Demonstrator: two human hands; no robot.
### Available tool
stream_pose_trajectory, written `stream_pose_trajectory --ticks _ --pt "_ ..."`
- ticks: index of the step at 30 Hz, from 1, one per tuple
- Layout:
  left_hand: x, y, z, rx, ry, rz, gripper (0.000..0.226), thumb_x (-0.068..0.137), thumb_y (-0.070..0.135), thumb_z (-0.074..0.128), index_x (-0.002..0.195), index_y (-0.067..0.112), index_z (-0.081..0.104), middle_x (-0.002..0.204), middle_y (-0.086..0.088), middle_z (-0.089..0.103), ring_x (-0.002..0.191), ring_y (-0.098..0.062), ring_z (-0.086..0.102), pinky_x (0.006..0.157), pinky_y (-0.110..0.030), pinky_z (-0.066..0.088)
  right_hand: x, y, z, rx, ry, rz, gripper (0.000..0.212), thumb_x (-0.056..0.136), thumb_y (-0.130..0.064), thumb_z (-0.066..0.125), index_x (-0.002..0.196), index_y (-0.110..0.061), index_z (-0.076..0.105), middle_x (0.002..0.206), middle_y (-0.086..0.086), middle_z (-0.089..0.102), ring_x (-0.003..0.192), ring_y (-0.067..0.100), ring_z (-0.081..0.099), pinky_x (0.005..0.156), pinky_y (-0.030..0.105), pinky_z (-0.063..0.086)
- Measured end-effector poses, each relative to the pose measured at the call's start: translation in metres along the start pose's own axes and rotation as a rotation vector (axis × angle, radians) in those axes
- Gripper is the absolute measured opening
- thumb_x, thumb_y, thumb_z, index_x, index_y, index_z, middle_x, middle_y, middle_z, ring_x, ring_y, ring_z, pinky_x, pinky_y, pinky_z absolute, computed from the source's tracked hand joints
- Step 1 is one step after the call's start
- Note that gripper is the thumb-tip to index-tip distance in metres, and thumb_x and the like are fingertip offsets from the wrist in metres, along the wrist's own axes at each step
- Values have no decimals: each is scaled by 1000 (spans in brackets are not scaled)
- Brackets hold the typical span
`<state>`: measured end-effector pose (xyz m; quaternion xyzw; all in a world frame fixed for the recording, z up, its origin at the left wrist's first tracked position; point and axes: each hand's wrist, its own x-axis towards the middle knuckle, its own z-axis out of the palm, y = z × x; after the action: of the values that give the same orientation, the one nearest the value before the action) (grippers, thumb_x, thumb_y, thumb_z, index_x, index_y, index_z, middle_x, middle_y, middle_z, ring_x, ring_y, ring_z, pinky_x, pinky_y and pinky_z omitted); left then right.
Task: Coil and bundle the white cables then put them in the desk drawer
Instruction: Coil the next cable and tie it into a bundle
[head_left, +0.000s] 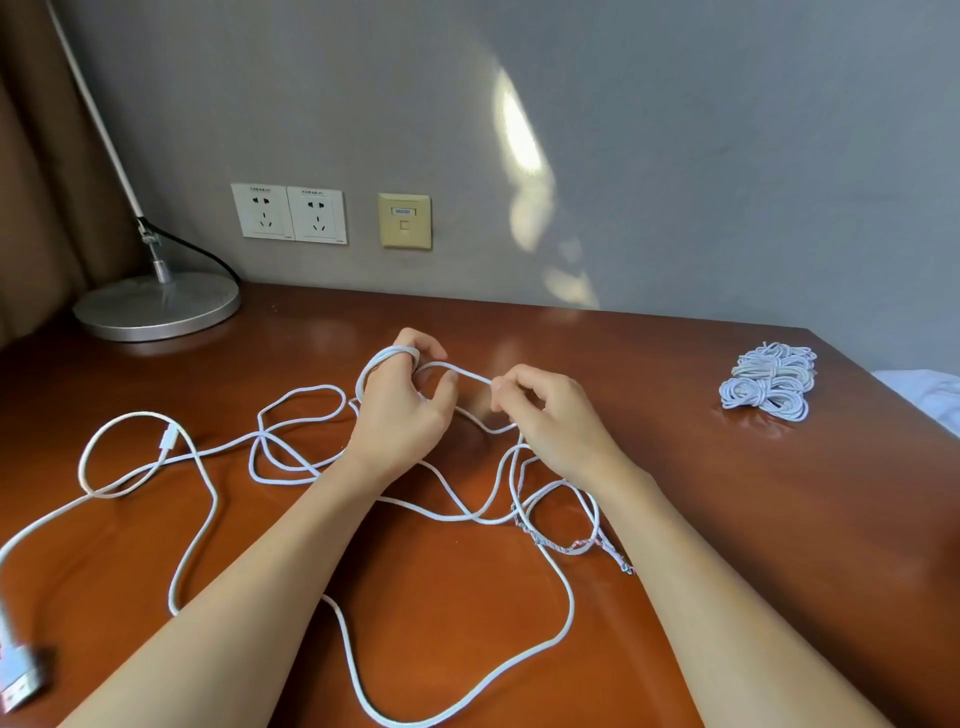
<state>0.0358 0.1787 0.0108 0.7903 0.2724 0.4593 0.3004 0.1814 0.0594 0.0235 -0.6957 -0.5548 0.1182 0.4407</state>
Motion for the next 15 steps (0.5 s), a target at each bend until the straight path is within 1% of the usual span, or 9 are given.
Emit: stream_pose_trajectory --ticks 2,3,4,5,6,7,9,11,15 --pt "1 -2 0 41 21 -25 15 92 13 66 100 18 55 80 2 59 68 -14 57 59 -23 45 0 0 -3 82 -41 35 32 99 -35 44 76 -26 64 67 -12 56 65 4 51 66 27 42" --pt "2 -3 1 54 34 -43 14 92 13 66 99 17 55 78 1 58 66 -16 56 58 -26 45 1 0 -3 109 -37 35 30 95 -33 43 76 -26 65 69 -11 57 67 5 53 68 29 44" --pt "2 -3 2 58 42 -57 13 92 14 66 97 17 54 75 1 58 64 -17 55 57 -28 46 2 1 -2 125 -18 29 29 94 -29 42 79 -27 67 76 -12 61 73 5 58 72 30 48" --pt "3 -3 3 62 44 -64 12 93 16 66 94 17 54 72 0 57 62 -17 54 56 -29 45 4 3 0 131 13 22 29 96 -24 43 84 -30 69 87 -13 66 84 6 64 80 31 53" --pt "3 -4 4 71 43 -62 12 94 18 66 92 17 54 70 1 56 60 -16 53 54 -28 44 5 4 2 133 48 18 32 99 -20 43 90 -32 71 99 -13 66 94 7 66 87 31 55" --pt "3 -4 5 87 40 -59 14 94 21 67 90 17 54 68 1 56 59 -14 53 54 -26 43 6 4 3 130 79 19 33 103 -16 43 98 -32 72 106 -14 63 99 8 65 89 27 55" --pt "2 -5 6 133 27 -70 18 95 27 68 89 18 54 68 1 59 59 -15 56 54 -28 47 6 2 4 104 131 8 33 106 -14 44 111 -29 73 109 -13 58 103 5 62 85 13 49" --pt "3 -7 6 177 14 -97 23 94 34 70 87 19 55 68 0 61 61 -17 59 56 -31 50 6 2 3 41 178 -23 31 106 -14 47 115 -27 74 109 -11 57 104 3 59 81 2 42" --pt "3 -6 7 214 6 -137 33 95 48 66 81 20 55 64 0 61 59 -19 59 56 -32 50 7 6 4 -69 216 -66 26 106 -18 51 121 -25 71 116 -9 61 106 1 59 81 -1 41"
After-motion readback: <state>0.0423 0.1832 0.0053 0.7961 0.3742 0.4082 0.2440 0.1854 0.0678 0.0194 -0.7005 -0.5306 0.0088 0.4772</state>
